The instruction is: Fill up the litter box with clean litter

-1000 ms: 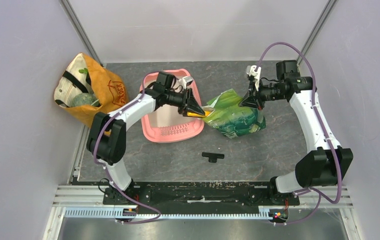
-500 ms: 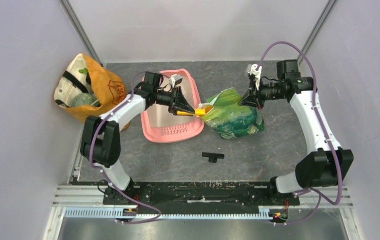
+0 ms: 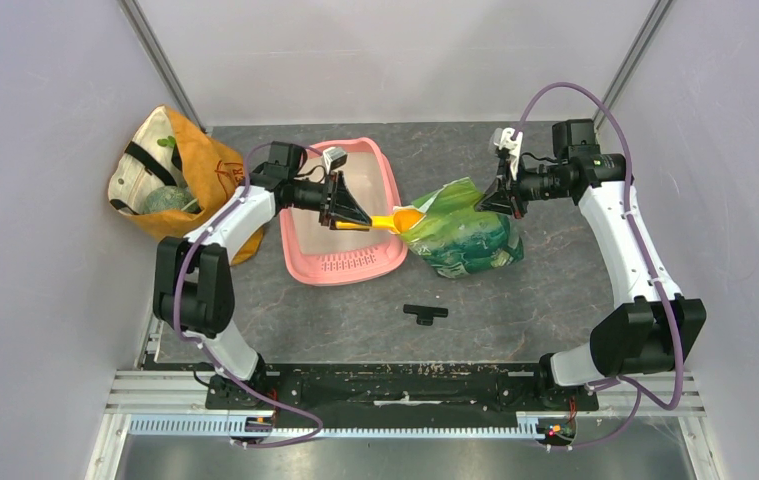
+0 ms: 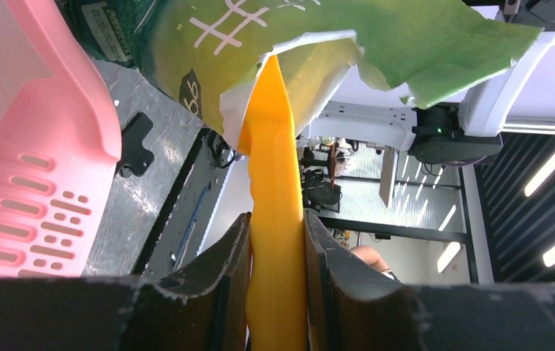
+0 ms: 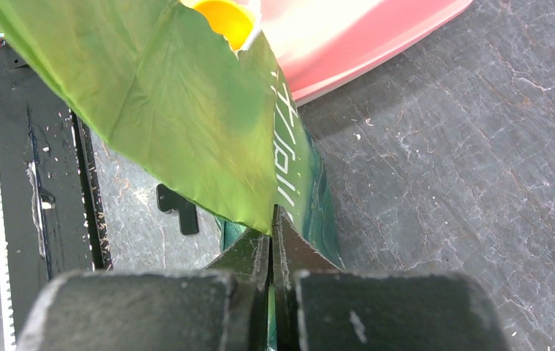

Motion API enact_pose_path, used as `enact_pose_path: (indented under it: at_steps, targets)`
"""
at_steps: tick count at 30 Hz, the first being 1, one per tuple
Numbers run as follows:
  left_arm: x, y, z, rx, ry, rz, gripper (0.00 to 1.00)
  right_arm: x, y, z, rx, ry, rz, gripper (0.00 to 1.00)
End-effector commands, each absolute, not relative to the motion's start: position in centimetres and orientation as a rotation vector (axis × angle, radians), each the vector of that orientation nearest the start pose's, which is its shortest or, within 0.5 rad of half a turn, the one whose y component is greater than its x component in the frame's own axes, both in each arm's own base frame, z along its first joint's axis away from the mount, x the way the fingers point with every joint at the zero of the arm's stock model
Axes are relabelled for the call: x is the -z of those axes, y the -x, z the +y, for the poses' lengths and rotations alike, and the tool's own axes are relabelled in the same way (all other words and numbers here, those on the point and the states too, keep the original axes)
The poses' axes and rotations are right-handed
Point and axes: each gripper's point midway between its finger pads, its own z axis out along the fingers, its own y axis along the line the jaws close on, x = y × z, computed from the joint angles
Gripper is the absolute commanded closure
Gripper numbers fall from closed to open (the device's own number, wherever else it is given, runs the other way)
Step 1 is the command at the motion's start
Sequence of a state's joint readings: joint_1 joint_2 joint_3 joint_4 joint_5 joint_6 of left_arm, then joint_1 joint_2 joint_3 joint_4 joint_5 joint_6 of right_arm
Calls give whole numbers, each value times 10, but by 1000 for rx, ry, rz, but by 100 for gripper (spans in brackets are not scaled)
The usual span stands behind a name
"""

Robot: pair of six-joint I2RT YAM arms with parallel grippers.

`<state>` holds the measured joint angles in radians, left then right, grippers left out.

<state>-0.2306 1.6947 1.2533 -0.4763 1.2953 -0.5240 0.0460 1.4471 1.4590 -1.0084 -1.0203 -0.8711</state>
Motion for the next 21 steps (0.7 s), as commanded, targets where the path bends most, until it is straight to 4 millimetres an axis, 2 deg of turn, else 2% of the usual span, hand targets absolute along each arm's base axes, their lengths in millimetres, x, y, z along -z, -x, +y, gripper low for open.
enact_pose_path:
  at_steps: [1, 14, 21]
  targets:
    - [-256, -275, -233, 1985, -392, 2246, 98, -287, -313, 151, -793, 1258, 1624, 100]
    - [-260, -275, -221, 2049, -382, 2206, 98, -284, -309, 156, -805, 1284, 1625, 100]
    - [-282, -281, -230, 2074, -411, 2198, 98, -281, -309, 166, -802, 1306, 1628, 100]
